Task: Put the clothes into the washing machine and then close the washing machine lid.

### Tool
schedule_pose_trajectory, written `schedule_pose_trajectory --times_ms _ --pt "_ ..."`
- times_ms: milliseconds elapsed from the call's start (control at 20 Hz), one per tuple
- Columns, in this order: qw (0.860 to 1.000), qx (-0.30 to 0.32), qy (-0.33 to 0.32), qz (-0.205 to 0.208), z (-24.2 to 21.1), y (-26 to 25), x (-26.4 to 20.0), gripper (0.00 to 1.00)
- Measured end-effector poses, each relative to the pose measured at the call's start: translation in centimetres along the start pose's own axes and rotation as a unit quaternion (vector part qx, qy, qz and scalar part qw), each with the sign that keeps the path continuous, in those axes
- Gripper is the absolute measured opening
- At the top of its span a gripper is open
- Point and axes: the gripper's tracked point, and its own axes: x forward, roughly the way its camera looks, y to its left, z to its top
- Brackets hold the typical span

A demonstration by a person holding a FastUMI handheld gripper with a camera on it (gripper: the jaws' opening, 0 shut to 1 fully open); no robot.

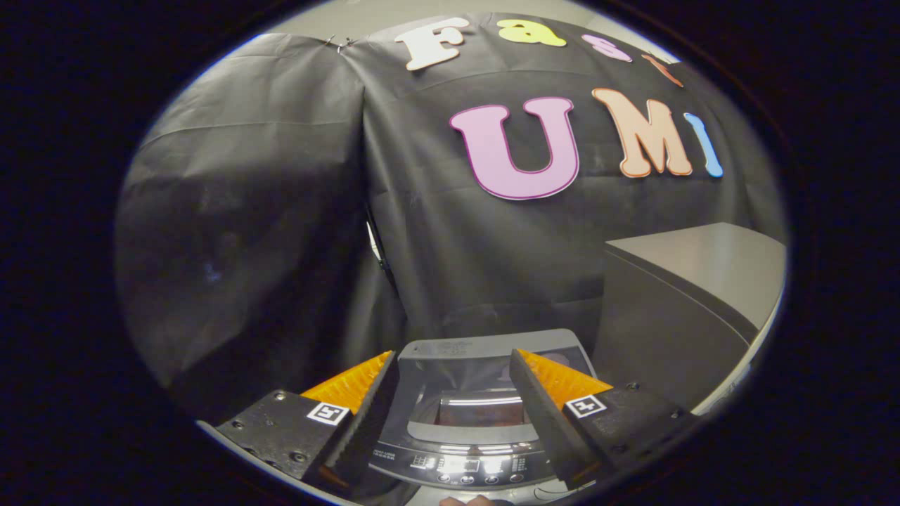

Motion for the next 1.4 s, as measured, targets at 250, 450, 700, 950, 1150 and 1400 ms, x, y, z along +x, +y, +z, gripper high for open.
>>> schedule_pose_trajectory --times_ms 250,450,700,950,1150,1400 --pt "1.0 0.011 -0.021 -0.004 -0.7 -1.1 -4.1 0.96" --pt "0.999 0.006 -0.038 -0.014 -1.1 -2.0 -7.7 0.96" --pt "0.998 0.019 -0.06 -0.018 -1.4 -3.5 -12.4 0.96" --pt "0.997 0.014 -0.071 -0.014 -2.2 -4.2 -17.1 0.96" --pt "0.996 -0.008 -0.08 -0.023 -3.1 -4.7 -20.7 0.96" --pt "0.995 -0.048 -0.081 -0.029 -4.5 -4.6 -23.8 0.96"
